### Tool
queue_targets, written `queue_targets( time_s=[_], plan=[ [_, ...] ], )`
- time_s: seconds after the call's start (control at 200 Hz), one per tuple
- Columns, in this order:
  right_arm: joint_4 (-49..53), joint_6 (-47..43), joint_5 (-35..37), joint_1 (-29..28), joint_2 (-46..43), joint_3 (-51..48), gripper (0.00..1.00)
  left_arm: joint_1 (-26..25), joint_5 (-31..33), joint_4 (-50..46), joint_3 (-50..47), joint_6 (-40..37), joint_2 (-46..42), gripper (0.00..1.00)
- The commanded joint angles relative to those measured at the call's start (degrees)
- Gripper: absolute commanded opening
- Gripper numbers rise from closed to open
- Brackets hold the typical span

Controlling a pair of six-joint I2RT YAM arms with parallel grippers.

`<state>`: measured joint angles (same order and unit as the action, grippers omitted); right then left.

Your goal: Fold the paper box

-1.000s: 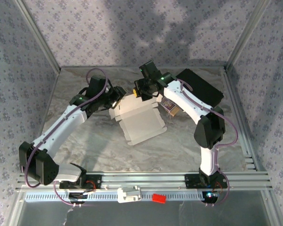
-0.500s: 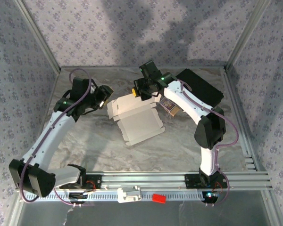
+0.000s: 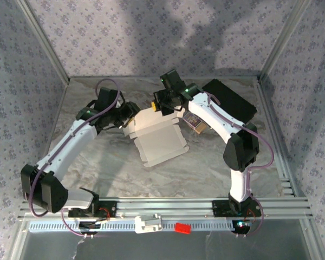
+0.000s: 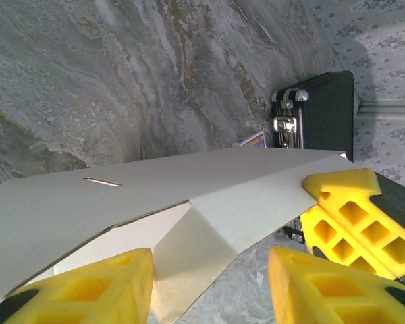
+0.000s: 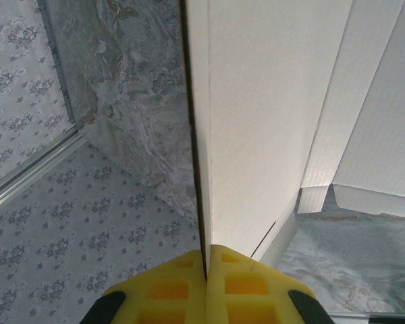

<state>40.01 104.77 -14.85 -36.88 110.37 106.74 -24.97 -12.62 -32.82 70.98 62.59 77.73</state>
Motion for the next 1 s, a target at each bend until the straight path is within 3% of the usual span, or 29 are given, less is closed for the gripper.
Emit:
queue_targets(
  time_s=[0.0,0.32,0.46,0.58,0.665,0.78,0.86,0.994],
  plan=[
    [-0.5,1.5,-1.2,-0.5,0.1,0.5,0.0,-1.3,0.3,2.5,2.9,-0.5,1.5,0.49],
    [-1.1,1.6,-1.5,-1.1,-0.1,-0.7,0.0,-2.4,1.4,7.4,2.4,1.0,3.3,0.49],
    [-3.5,1.5,-1.4,-0.7,-0.5,-2.8,0.0,-1.3,-3.4,18.8,-2.1,1.5,1.5,0.48],
    [-3.0,3.6,-1.4,0.0,-1.8,-4.0,0.0,0.7,-2.1,14.3,-3.7,-3.1,-3.9,0.5],
    [-2.2,5.8,-1.2,1.0,-3.3,-4.8,0.0,4.7,-0.4,11.4,-7.9,-3.8,-10.3,0.5],
    [-3.0,9.0,-2.2,2.8,-5.3,-6.3,0.0,14.2,-2.1,12.5,-16.8,-0.7,-18.1,0.44],
    [-2.6,9.9,-2.2,4.0,-6.3,-6.2,0.0,19.7,-5.0,15.5,-23.3,2.5,-19.9,0.33],
    [-3.5,13.1,-3.0,5.4,-7.5,-6.7,0.0,21.4,-9.6,31.3,-35.0,11.1,-17.8,0.13]
  ],
)
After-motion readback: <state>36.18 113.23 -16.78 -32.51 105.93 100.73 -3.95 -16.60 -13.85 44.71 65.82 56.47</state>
